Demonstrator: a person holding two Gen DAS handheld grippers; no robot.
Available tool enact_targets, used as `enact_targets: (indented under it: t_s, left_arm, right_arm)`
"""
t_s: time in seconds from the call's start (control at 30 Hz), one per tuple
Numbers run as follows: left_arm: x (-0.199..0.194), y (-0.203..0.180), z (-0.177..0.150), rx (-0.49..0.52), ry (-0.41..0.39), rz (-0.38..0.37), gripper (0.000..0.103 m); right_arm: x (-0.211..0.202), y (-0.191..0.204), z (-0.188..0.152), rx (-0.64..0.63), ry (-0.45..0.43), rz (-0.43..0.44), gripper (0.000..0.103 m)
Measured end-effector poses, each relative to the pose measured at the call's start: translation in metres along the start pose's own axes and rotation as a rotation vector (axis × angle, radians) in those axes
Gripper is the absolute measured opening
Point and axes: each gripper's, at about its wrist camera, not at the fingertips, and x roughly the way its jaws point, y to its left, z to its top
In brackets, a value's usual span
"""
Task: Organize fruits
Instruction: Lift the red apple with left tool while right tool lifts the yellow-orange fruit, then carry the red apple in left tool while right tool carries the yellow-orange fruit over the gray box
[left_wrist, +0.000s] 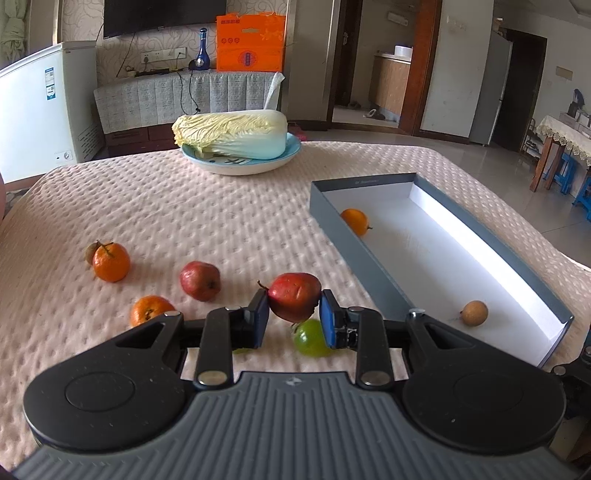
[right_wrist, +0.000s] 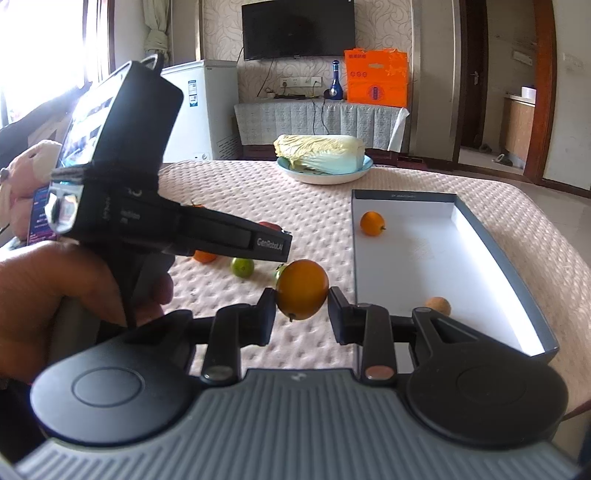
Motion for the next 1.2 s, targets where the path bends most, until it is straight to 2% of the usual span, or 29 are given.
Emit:
enact_targets:
  t_s: [1.2]
  left_arm:
    - [0.03,-0.057,0.018,0.075,-0.008,-0.081,0.034]
  right_arm:
    - [-0.017,-0.048,-0.006,0.076,-0.013,-0.071,0.033]
